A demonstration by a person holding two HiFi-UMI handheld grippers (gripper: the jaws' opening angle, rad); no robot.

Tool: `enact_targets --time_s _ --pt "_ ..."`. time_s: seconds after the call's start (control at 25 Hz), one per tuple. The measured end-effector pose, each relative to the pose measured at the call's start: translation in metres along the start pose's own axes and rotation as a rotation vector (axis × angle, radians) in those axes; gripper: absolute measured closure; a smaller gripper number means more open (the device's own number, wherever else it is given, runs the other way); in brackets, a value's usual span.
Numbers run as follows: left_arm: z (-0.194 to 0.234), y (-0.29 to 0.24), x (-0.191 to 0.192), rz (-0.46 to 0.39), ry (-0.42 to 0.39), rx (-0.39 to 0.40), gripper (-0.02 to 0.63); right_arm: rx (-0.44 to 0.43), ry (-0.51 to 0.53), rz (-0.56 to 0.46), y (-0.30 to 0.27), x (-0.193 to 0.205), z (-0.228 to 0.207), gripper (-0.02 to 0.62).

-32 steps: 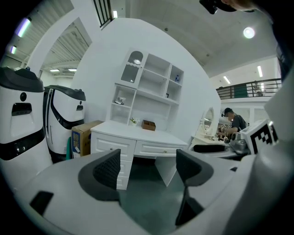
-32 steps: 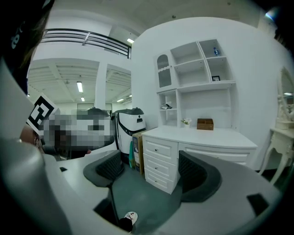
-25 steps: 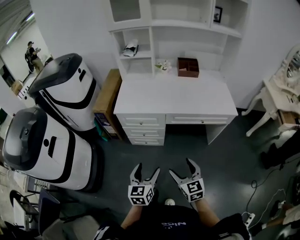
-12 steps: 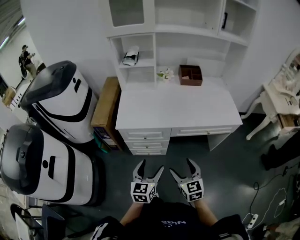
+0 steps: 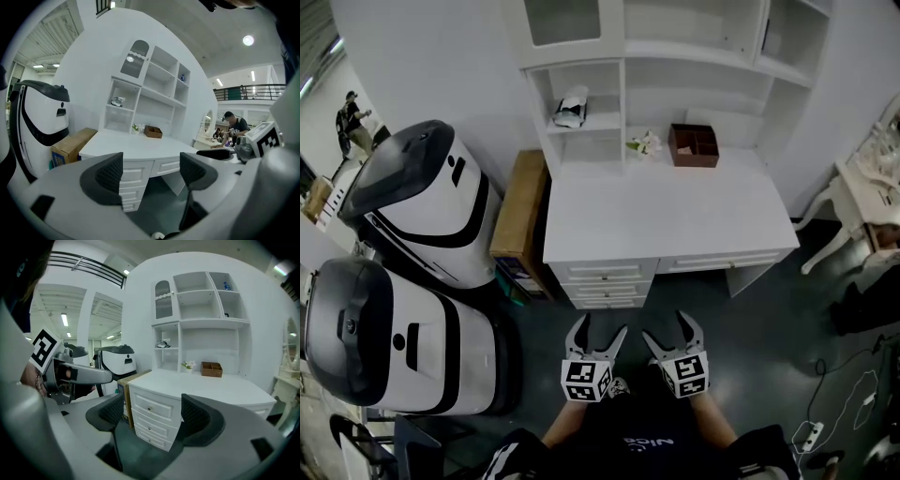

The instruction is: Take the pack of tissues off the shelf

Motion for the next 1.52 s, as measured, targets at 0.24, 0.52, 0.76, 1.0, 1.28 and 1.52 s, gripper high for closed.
enact_targets --time_s 0.24,0.52,0.76,1.0,1.28,1.52 --pt "0.019 -0.012 0.002 0.012 0.025 -0.057 0.229 -0.025 -0.003 0.001 -0.023 -0.012 -0.009 0.218" --pt "0.041 -0.050 -0.012 0.001 0.049 -0.134 0.229 -0.091 0.009 -0.003 -0.079 -0.021 -0.043 0.219" --pt "0.064 -0.099 -0.040 -0.011 0.071 -0.202 0.229 -0.173 0.030 -0.017 -0.147 -0.047 -0.082 0.221" --pt "0.077 -0.153 -0.074 -0.055 0.077 -0.267 0.229 -0.268 0.080 -0.059 -0.210 -0.082 -0.124 0.224" --pt "0.087 -0.207 -0.095 -0.067 0.083 -0.322 0.229 -0.362 0.119 -0.066 -0.260 -0.098 -0.158 0.224" --pt "0.096 -0.242 -0.109 -0.084 0.086 -0.358 0.229 -0.389 0.121 -0.066 -0.288 -0.106 -0.184 0.227"
Point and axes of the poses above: the fingertips, and each gripper's own axes: y backward along the fingers, z to its left, x out of its underside, the point moved 5 cm from there along y, backward along the fingers, and after that the axes turned 7 degrees about y, right-handed, at the moved point
